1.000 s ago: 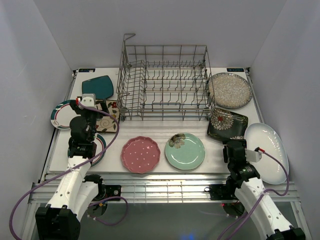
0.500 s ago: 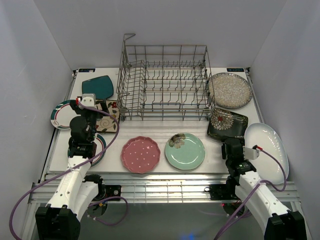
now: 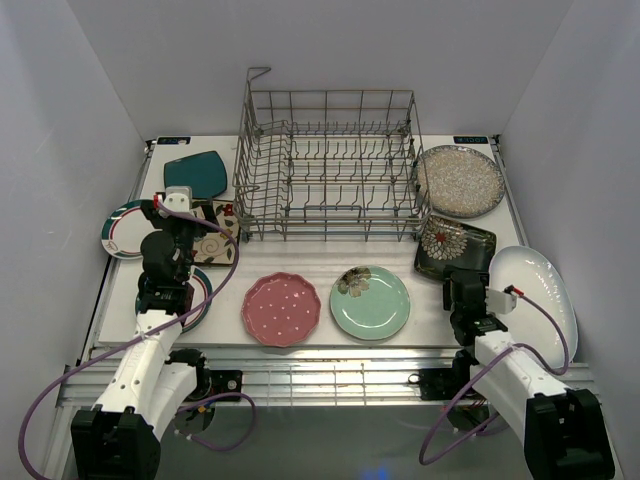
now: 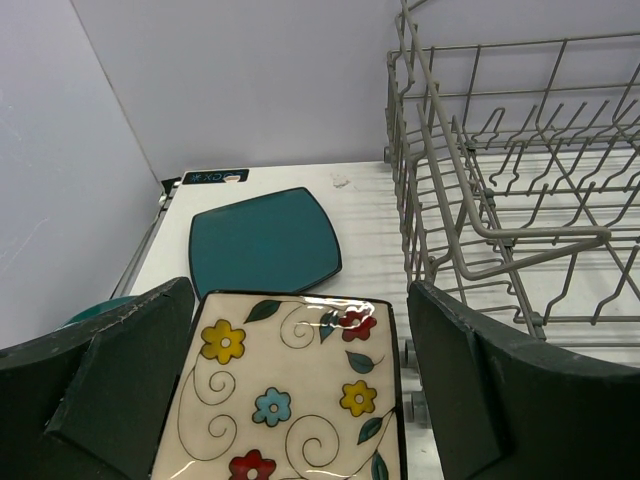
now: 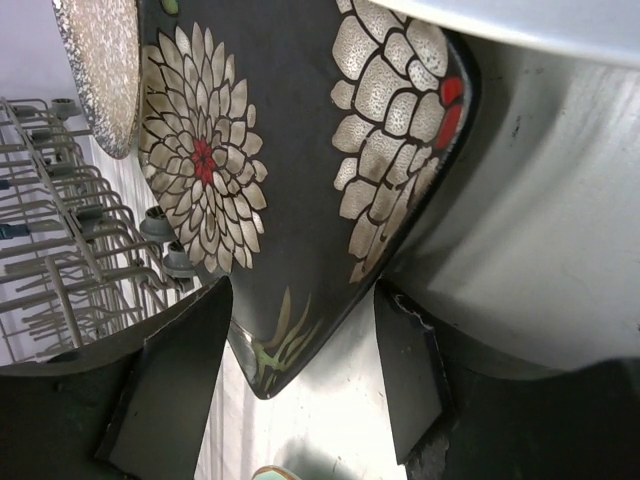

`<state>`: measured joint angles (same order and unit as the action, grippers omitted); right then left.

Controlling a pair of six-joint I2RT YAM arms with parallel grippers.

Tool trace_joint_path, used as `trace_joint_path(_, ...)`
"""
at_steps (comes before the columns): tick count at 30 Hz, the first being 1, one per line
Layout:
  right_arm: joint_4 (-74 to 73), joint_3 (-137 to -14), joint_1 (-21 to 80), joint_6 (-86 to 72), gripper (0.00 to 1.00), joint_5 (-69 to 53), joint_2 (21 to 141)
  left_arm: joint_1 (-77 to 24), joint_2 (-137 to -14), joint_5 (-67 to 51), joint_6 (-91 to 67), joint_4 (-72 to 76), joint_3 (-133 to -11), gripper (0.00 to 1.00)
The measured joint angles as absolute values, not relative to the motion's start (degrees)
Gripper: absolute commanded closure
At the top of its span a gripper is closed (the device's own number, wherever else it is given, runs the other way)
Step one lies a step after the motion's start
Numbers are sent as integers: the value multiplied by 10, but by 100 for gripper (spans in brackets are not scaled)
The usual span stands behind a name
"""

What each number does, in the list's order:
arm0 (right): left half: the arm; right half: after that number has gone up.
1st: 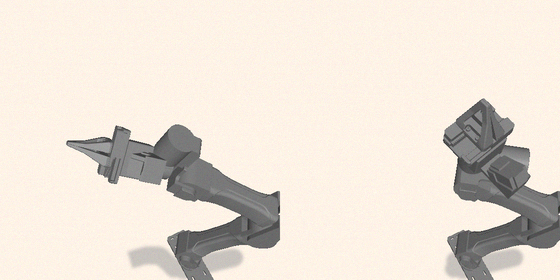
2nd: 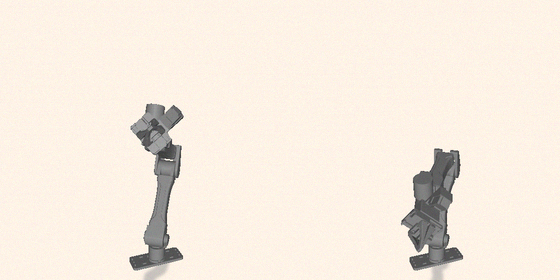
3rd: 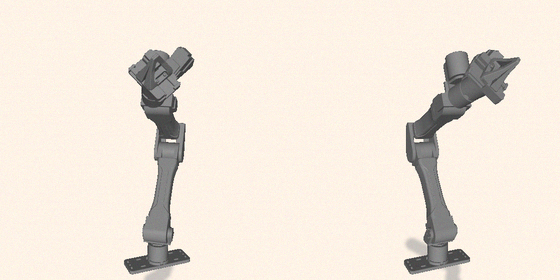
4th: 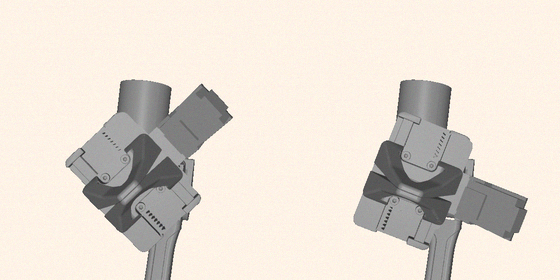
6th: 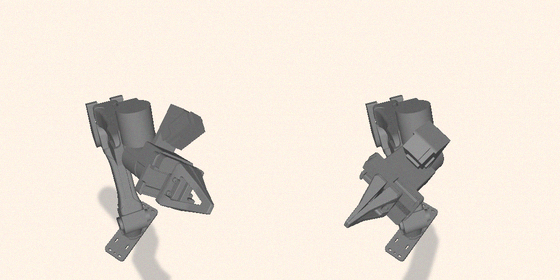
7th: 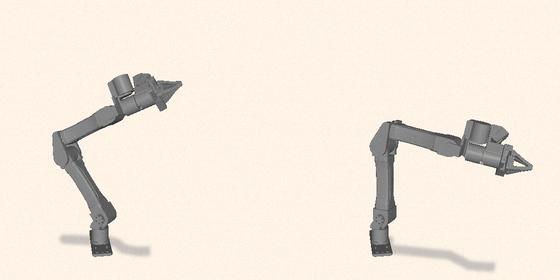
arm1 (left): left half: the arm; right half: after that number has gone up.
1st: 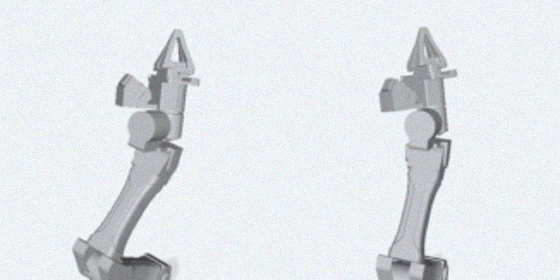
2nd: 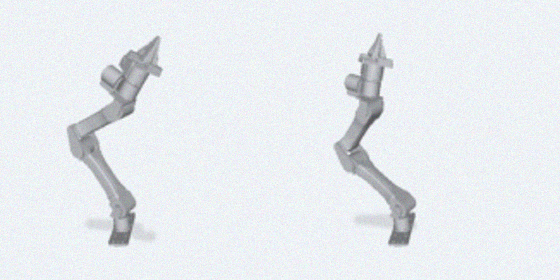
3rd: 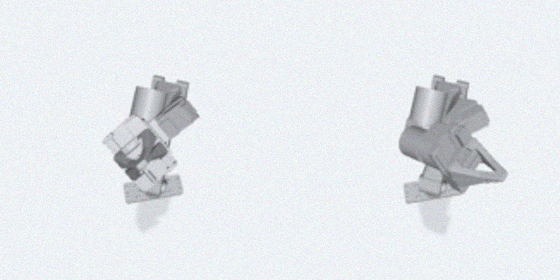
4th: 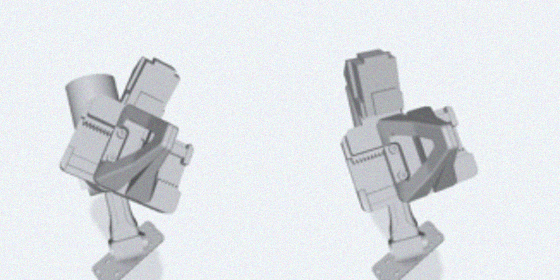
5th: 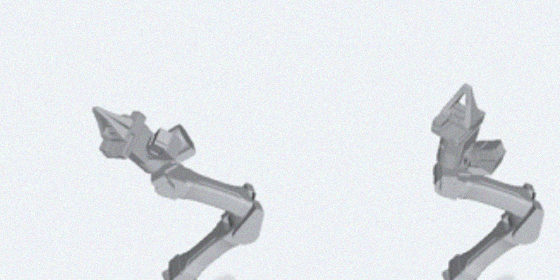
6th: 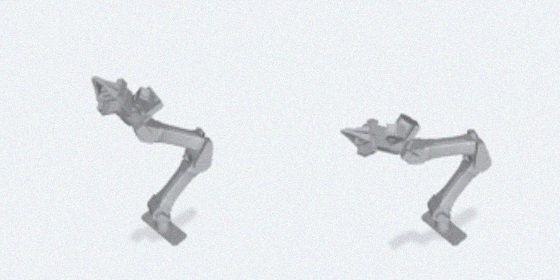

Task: Load the plates into the dish rack
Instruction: Pick up the plate at the center of the board.

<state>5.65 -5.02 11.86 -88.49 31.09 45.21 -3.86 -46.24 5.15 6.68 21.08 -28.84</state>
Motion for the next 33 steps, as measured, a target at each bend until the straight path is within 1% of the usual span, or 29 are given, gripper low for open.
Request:
trace_joint_path(6, 117, -46, 110, -896, 40, 298, 498, -39, -463, 51, 70, 211, -288, 2)
trace_joint_path(7, 128, -46, 109, -898, 47, 296, 506, -39, -463, 51, 70, 211, -288, 2)
trace_joint_path(10, 155, -40, 107, -906, 53, 289, 527, -39, -463, 51, 71, 211, -288, 2)
trace_joint_path(14, 173, -39, 105, -912, 54, 282, 543, -39, -463, 52, 71, 211, -288, 2)
trace_joint_path(15, 174, -39, 105, -913, 55, 281, 544, -39, -463, 51, 71, 211, -288, 2)
trace_joint_path(16, 174, -38, 105, -913, 59, 281, 544, -39, -463, 51, 71, 211, -288, 2)
trace_joint_path(18, 171, -37, 105, -913, 64, 281, 544, -39, -463, 51, 71, 211, -288, 2)
trace_joint_path(19, 171, -35, 105, -913, 69, 281, 542, -39, -463, 51, 71, 211, -288, 2)
trace_joint_path(22, 166, -29, 105, -912, 76, 283, 532, -39, -463, 51, 72, 211, -288, 2)
trace_joint_path(24, 161, -28, 105, -913, 77, 284, 525, -39, -463, 51, 73, 211, -288, 2)
trace_joint_path(27, 152, -28, 105, -916, 82, 286, 517, -39, -463, 51, 73, 211, -288, 2)
trace_joint_path(28, 149, -28, 104, -919, 87, 288, 514, -39, -463, 51, 74, 211, -288, 2)
trace_joint_path(30, 142, -28, 102, -920, 91, 290, 508, -39, -463, 51, 75, 211, -288, 2)
trace_joint_path(33, 129, -28, 102, -920, 92, 291, 497, -39, -463, 51, 75, 211, -288, 2)
